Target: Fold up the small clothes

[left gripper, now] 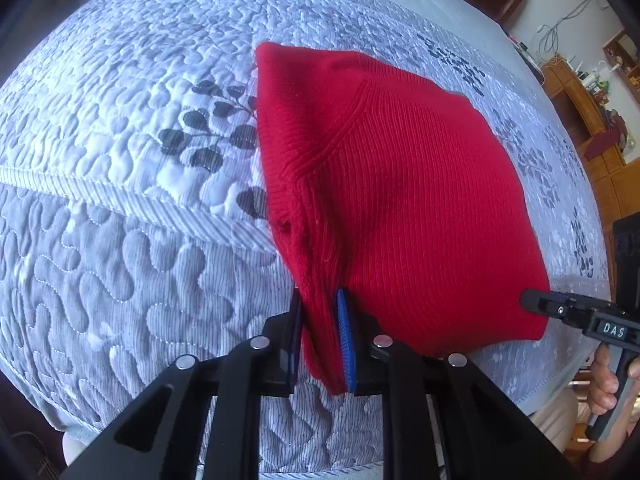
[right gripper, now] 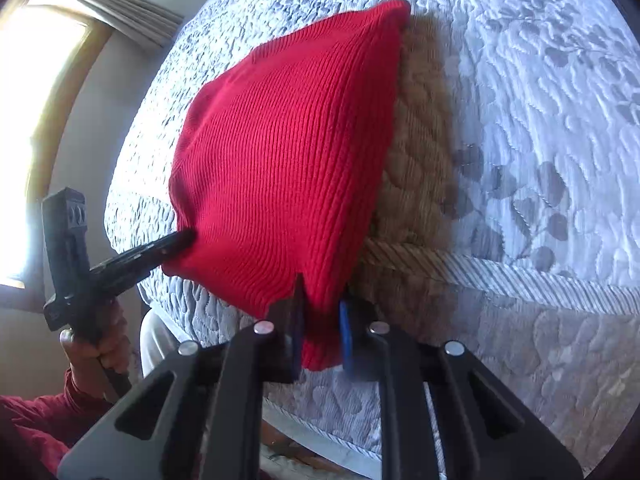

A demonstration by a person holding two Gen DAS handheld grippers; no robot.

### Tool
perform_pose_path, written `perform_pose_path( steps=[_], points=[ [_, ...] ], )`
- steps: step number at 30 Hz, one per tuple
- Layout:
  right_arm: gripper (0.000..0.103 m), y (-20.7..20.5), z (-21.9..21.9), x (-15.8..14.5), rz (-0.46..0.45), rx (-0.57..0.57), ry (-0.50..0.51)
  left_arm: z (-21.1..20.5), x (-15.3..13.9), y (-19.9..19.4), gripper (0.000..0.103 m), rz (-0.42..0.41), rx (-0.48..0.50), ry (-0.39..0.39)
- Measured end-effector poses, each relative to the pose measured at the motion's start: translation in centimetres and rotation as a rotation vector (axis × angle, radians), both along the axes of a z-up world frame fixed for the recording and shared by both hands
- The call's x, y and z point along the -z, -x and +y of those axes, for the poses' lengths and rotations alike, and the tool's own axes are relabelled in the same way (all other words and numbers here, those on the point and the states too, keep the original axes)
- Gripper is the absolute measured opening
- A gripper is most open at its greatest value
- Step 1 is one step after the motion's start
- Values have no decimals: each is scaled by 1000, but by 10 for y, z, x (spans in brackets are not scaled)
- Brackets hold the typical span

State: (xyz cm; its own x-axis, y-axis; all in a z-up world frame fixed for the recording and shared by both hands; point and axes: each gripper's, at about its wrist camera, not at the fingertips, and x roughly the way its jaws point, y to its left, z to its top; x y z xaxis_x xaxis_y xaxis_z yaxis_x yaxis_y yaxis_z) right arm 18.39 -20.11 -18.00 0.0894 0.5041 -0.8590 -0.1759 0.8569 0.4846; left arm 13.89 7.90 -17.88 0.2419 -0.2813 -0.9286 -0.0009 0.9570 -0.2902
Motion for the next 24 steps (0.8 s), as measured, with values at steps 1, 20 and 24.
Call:
perform_pose_path(
  steps=[1, 20, 24],
  points=[
    [12, -2, 2, 7, 11, -3, 21, -2, 2, 2, 17, -6, 11, -11],
    [37, -28, -6, -10, -47, 3, 38, -1, -2, -24, 57, -3, 29, -32],
    [43, -40, -8, -16, -76, 3, 54, 10, -4, -39, 62, -4, 8, -13]
  ],
)
